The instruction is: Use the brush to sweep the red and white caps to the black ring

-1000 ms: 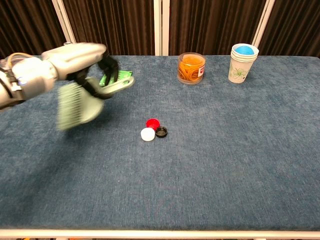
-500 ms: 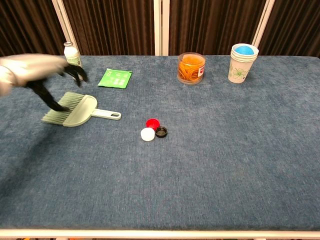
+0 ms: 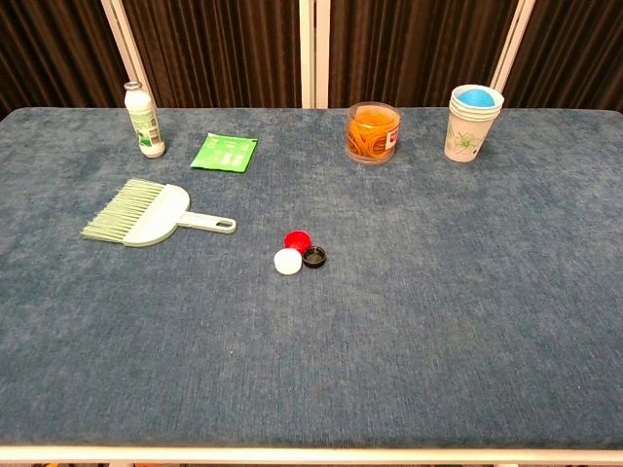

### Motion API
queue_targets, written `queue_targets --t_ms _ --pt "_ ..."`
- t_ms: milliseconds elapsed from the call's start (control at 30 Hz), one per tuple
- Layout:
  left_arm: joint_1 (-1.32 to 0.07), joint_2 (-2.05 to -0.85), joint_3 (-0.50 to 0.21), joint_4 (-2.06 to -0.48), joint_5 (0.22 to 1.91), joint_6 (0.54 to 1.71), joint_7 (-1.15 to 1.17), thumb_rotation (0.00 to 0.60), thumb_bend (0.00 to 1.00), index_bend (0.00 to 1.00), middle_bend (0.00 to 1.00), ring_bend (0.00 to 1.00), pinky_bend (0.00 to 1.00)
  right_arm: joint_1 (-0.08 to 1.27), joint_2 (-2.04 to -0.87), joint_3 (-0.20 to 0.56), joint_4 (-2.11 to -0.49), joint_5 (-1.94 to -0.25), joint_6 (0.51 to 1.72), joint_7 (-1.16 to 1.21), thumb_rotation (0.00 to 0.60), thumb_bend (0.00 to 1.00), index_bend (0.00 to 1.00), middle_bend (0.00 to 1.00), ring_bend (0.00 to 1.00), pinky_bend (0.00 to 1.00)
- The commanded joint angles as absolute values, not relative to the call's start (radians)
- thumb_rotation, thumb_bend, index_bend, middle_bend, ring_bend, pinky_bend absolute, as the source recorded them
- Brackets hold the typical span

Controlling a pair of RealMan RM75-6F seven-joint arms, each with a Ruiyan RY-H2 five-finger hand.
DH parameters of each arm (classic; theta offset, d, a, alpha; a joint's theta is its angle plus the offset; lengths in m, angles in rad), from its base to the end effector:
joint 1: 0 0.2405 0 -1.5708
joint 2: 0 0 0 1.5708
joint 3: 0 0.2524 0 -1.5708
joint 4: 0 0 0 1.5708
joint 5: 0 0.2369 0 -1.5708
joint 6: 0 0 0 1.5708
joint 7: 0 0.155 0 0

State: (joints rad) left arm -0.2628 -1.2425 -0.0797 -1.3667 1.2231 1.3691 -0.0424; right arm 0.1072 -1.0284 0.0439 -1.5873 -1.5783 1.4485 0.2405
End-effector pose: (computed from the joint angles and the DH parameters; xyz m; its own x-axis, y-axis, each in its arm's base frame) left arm -0.3591 0.2648 0.1288 0.4179 -0.0139 0.9084 0.9016 0.1294 -0.4128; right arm -0.3204 -0.2003 0.1550 0.2877 -0.0475 0.9566 -0.9548 -0.0920 0.2826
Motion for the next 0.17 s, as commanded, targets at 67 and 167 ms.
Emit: queue_targets --t_ms 67,167 --pt "-0.161 -1.216 -0.021 -1.424 1.299 1.516 0.001 0.6 0.16 0.26 0.26 0.14 0.18 0.101 -1.047 0.035 -1.587 -1.595 1.468 0.218 0.6 0.23 0.0 0.02 0.0 0.0" --pt "-0.129 -1.197 -0.009 -1.477 1.321 1.551 0.018 0.6 0.16 0.26 0.26 0.14 0.18 0.096 -1.06 0.028 -1.587 -1.607 1.479 0.206 0.6 0.23 0.0 0.02 0.0 0.0"
